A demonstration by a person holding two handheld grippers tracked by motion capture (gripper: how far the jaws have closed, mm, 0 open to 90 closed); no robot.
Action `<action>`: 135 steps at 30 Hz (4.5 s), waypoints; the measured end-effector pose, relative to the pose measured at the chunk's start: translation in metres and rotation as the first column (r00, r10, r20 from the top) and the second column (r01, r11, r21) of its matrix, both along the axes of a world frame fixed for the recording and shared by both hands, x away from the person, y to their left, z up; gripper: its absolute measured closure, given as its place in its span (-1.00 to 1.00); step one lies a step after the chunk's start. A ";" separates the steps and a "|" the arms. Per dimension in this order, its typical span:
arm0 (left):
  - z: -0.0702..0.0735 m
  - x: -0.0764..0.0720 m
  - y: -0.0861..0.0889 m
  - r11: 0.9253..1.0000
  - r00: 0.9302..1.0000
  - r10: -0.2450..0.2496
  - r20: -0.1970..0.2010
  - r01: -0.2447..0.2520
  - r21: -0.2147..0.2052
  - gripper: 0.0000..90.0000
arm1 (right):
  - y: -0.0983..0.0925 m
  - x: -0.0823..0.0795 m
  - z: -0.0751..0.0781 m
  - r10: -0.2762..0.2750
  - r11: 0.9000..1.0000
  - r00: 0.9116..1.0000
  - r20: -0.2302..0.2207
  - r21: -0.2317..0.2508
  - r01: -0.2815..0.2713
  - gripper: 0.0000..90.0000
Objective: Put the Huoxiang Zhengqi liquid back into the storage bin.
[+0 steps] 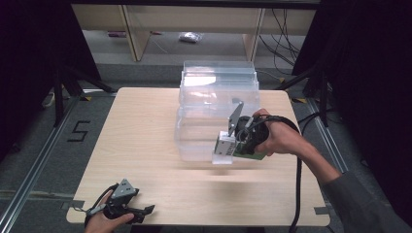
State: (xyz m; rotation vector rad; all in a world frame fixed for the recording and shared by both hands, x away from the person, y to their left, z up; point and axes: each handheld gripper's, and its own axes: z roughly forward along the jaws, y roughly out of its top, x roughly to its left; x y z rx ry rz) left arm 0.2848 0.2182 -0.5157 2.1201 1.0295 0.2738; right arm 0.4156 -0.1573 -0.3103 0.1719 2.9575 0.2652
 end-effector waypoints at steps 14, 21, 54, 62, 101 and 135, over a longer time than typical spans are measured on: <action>0.000 0.000 0.001 1.000 1.000 -0.003 0.001 0.003 0.002 -0.67 | -0.003 0.032 0.009 0.015 1.000 1.000 0.014 -0.011 -0.014 0.44; -0.001 -0.001 0.000 1.000 1.000 0.003 -0.001 -0.003 -0.025 -0.67 | -0.006 0.055 0.002 0.010 1.000 1.000 0.015 0.002 -0.010 0.44; 0.000 0.000 0.000 1.000 1.000 -0.005 -0.002 0.005 -0.004 -0.67 | -0.021 0.116 -0.075 -0.020 0.998 0.994 -0.104 -0.069 0.013 0.44; -0.001 -0.001 -0.001 1.000 1.000 0.004 -0.004 -0.004 -0.026 -0.67 | -0.023 0.123 -0.093 -0.023 0.998 0.993 -0.114 -0.060 0.016 0.44; 0.000 0.000 0.000 1.000 1.000 -0.005 -0.004 0.005 -0.005 -0.67 | -0.038 0.115 -0.084 -0.119 0.993 0.978 -0.171 -0.014 0.118 0.24; 0.000 0.000 0.000 1.000 1.000 -0.001 -0.003 0.001 0.003 -0.67 | -0.062 0.055 -0.032 -0.304 0.841 0.950 -0.064 0.450 0.300 -0.23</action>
